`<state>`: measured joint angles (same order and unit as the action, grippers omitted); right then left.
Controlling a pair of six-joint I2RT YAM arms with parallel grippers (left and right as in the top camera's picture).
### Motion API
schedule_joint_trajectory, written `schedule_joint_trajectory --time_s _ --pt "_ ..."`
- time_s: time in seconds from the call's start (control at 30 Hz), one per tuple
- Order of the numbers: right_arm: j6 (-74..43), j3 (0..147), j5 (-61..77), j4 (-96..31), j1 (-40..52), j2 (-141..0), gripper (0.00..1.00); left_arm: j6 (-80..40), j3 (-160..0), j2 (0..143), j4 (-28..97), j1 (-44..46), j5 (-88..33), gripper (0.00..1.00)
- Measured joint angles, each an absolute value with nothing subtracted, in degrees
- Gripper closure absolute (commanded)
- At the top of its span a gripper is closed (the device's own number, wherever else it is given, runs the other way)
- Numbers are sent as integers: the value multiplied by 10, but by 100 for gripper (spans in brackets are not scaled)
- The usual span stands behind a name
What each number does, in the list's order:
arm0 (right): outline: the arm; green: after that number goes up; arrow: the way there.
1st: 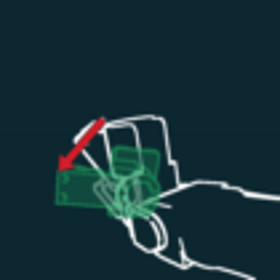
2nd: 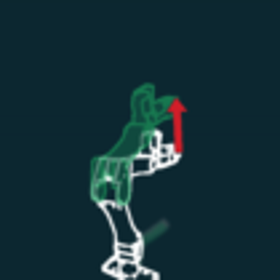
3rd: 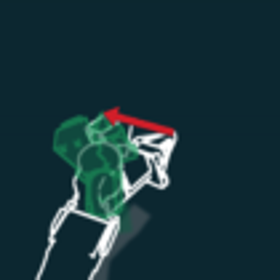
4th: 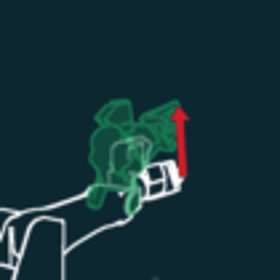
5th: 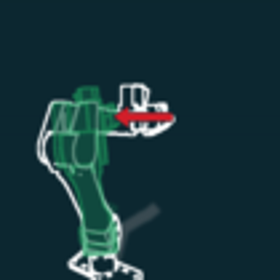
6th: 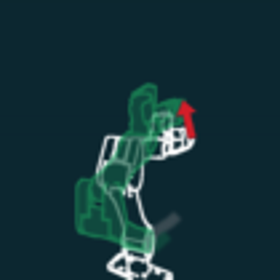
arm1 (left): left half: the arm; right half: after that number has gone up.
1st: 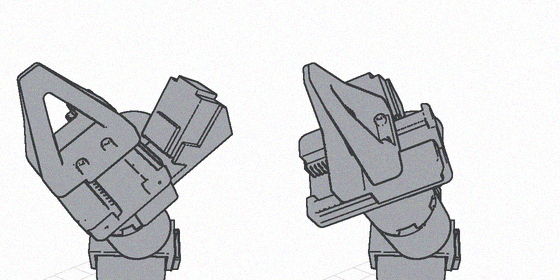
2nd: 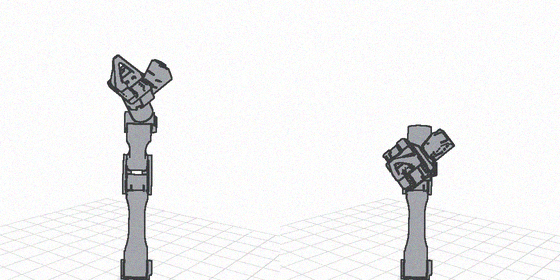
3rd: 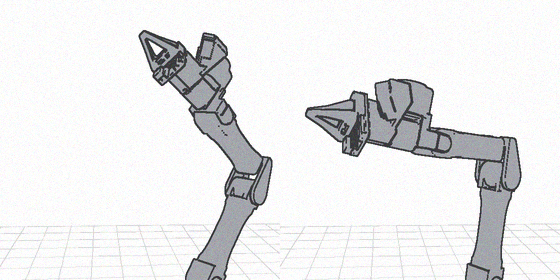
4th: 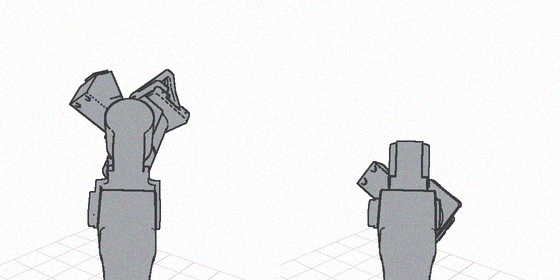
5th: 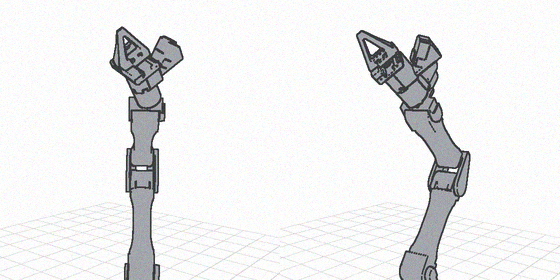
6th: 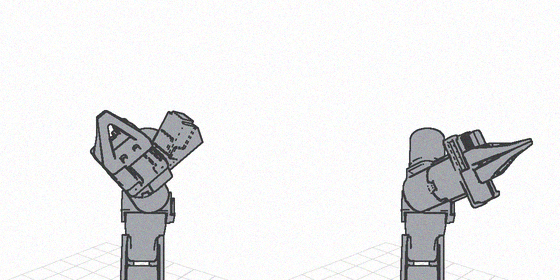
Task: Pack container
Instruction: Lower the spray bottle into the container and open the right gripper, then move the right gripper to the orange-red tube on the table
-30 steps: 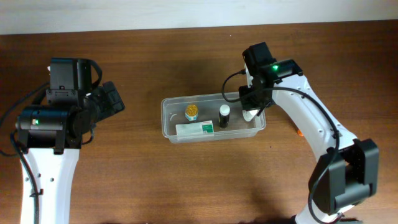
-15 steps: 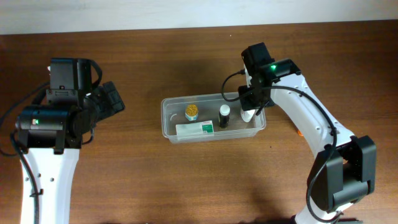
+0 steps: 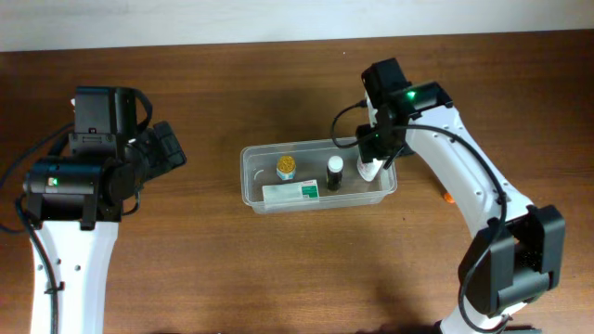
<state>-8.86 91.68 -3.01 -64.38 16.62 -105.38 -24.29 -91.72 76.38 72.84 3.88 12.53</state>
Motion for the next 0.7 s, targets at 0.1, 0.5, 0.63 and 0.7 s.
schedule_joint_trajectory --time_s 0.1,0.5,0.63,0.7 --pt "-88 940 -30 -670 166 -1054 45 -243 -917 764 728 39 125 1" --pt "-86 1060 -30 -790 115 -1043 44 -243 -917 764 728 39 125 1" --pt "-85 1064 -30 -817 59 -1028 43 -243 -917 764 728 39 125 1" --pt "-86 1065 -30 -831 30 -1024 43 -243 -917 764 728 39 125 1"
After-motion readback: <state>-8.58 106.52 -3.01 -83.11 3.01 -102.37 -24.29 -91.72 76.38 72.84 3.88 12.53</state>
